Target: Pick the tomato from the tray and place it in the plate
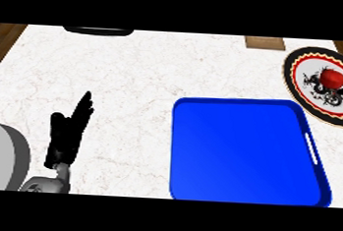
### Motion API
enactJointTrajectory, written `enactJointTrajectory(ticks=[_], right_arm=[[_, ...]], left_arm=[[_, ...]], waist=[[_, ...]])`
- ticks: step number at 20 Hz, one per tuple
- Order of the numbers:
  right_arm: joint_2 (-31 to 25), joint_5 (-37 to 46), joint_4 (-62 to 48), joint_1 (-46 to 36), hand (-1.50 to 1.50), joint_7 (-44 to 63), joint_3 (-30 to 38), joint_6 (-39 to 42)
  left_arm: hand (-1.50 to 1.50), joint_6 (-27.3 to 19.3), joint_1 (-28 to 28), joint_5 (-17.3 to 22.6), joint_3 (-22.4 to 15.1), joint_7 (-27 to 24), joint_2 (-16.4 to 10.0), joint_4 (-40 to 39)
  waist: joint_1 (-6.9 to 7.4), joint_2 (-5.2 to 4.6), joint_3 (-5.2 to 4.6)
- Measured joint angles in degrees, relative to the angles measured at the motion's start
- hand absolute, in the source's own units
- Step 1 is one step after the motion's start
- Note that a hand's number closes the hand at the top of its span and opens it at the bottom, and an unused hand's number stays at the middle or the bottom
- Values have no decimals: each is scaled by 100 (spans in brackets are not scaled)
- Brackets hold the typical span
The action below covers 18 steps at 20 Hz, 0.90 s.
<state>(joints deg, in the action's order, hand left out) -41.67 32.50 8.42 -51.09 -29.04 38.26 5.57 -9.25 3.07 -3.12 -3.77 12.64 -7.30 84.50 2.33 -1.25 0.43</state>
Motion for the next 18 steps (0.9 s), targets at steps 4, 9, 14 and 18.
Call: enactJointTrajectory(ticks=[4, 9, 14, 18], right_arm=[[-137, -384, -68, 202, -150, -236, 338, 481], [-176, -607, -52, 477, -150, -593, 500, 925], [-149, -670, 24, 687, -150, -915, 508, 1142], [-18, -670, 68, 738, -150, -1017, 484, 971]], left_arm=[[0, 41, 65, 39, 54, 43, -32, 5], [0, 40, 145, 13, 49, 6, 11, -107], [0, 25, 153, -31, 49, -55, 31, -172], [0, 43, 116, -52, 4, -10, 45, -88]], waist=[[13, -2, -6], [39, -17, -5], [57, -14, -5], [98, -17, -4]])
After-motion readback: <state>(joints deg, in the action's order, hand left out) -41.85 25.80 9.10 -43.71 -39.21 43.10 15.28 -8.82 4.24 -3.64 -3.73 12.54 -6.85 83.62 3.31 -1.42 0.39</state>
